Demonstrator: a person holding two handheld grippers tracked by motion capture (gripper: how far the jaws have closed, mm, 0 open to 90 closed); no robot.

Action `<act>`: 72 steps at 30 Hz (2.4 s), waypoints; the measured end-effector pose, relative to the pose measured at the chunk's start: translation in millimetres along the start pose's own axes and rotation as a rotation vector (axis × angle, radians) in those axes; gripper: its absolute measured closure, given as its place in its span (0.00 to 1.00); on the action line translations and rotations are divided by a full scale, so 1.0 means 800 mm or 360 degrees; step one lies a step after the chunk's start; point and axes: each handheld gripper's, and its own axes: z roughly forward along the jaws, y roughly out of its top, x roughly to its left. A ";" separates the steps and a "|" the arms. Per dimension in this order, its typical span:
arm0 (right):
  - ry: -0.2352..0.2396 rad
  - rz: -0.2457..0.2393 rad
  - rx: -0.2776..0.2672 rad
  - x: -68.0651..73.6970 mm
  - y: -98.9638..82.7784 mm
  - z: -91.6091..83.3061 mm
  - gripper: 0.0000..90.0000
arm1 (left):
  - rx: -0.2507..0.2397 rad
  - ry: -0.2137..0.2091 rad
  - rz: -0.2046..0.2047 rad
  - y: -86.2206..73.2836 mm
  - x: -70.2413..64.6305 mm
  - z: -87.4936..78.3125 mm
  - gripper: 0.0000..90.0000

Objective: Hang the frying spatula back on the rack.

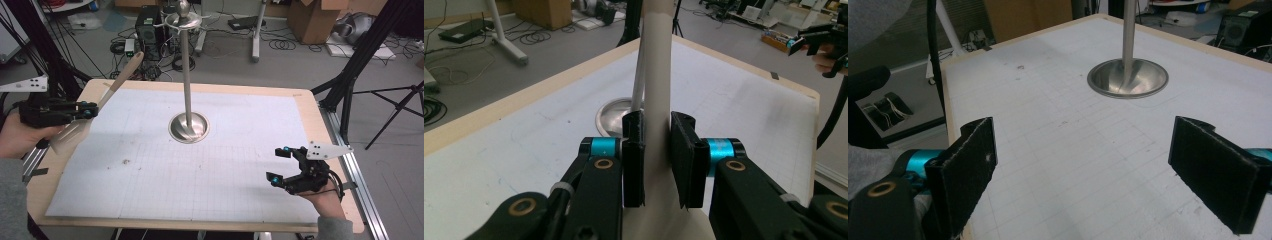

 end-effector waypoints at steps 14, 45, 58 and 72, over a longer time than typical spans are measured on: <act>0.0005 -0.0008 -0.0015 0.001 0.001 -0.003 0.12 | -0.0065 -0.0038 0.0006 0.024 -0.001 0.006 0.85; 0.0009 -0.0013 -0.0075 0.002 0.003 -0.011 0.12 | -0.0139 -0.0058 0.0039 0.060 -0.006 0.008 0.85; 0.0036 0.0000 -0.0110 0.004 0.004 -0.014 0.12 | -0.0130 -0.0055 0.0023 0.069 -0.008 0.020 0.85; 0.0030 -0.0016 -0.0096 0.005 0.005 -0.015 0.12 | -0.0154 -0.0084 0.0001 0.069 -0.004 0.030 0.85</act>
